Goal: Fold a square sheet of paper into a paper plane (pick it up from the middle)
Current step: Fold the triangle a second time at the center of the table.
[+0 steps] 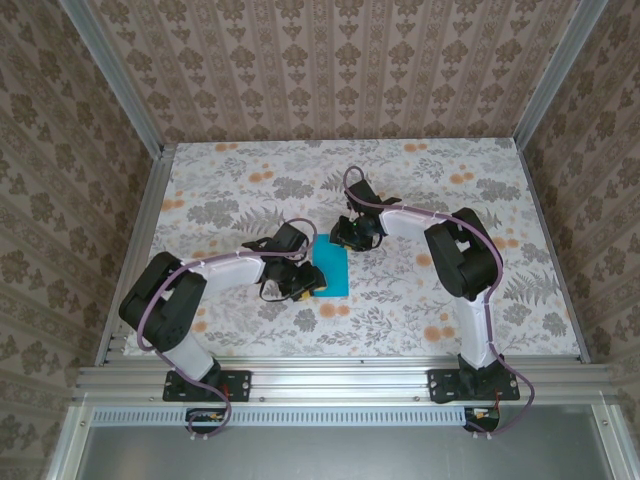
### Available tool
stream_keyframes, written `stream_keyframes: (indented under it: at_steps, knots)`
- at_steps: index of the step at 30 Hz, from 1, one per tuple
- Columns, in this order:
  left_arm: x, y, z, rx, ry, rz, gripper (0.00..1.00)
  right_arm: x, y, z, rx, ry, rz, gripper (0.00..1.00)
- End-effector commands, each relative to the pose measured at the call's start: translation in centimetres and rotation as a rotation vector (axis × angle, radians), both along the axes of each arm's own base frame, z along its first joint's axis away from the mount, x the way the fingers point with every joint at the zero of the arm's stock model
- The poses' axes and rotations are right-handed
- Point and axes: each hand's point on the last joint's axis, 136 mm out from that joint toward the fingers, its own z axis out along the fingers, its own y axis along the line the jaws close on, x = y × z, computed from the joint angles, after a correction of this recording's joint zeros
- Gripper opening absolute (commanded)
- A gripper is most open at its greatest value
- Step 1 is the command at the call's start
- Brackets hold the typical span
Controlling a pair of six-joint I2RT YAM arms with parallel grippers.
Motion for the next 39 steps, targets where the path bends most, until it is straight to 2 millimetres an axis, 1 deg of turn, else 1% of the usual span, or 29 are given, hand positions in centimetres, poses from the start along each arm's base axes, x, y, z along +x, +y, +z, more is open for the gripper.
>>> stream_keyframes:
  at_steps: [1, 6, 8, 10, 15, 18, 24, 29, 33, 35, 36, 38, 39]
  knots:
    - [-0.2, -0.3, 0.3, -0.029, 0.007, 0.010, 0.38, -2.4, -3.0, -5.4, -0.152, 0.135, -0.039, 0.34]
    - [0.2, -0.4, 0.1, -0.053, 0.000, 0.054, 0.38, -2.4, -2.9, -5.4, -0.144, 0.132, -0.038, 0.34]
    - [0.1, -0.1, -0.4, -0.035, 0.011, 0.067, 0.38, -2.3, -2.9, -5.3, -0.142, 0.131, -0.037, 0.34]
    - [0.1, 0.7, -0.6, 0.005, 0.011, 0.075, 0.40, -2.3, -2.9, -5.3, -0.140, 0.131, -0.037, 0.34]
    - [-0.3, 1.5, -0.6, 0.062, 0.027, 0.072, 0.43, -2.2, -2.9, -5.2, -0.140, 0.129, -0.037, 0.34]
    - [-0.3, 1.6, -0.6, 0.063, 0.029, 0.078, 0.44, -2.2, -2.9, -5.3, -0.140, 0.128, -0.038, 0.34]
    - [0.0, 0.4, -0.4, -0.007, 0.036, 0.093, 0.37, -2.3, -2.8, -5.3, -0.138, 0.129, -0.036, 0.34]
    - [0.4, 0.6, -0.3, -0.027, 0.016, 0.126, 0.33, -2.1, -2.7, -5.1, -0.132, 0.123, -0.035, 0.34]
    - [0.9, 0.5, -0.2, -0.036, -0.003, 0.135, 0.26, -2.2, -2.5, -5.0, -0.122, 0.125, -0.029, 0.34]
    - [1.1, 0.7, -0.3, -0.022, -0.015, 0.140, 0.17, -2.0, -2.1, -4.4, -0.095, 0.114, -0.020, 0.34]
    - [1.1, 0.9, -0.4, -0.009, -0.020, 0.138, 0.13, -1.8, -1.8, -3.8, -0.073, 0.100, -0.012, 0.34]
    - [1.2, 1.5, -0.4, 0.019, -0.035, 0.130, 0.06, -1.3, -1.0, -2.0, -0.015, 0.060, 0.010, 0.34]
    - [1.4, 1.7, -0.3, 0.036, -0.046, 0.124, 0.04, -1.0, -0.6, -0.7, 0.016, 0.032, 0.024, 0.34]
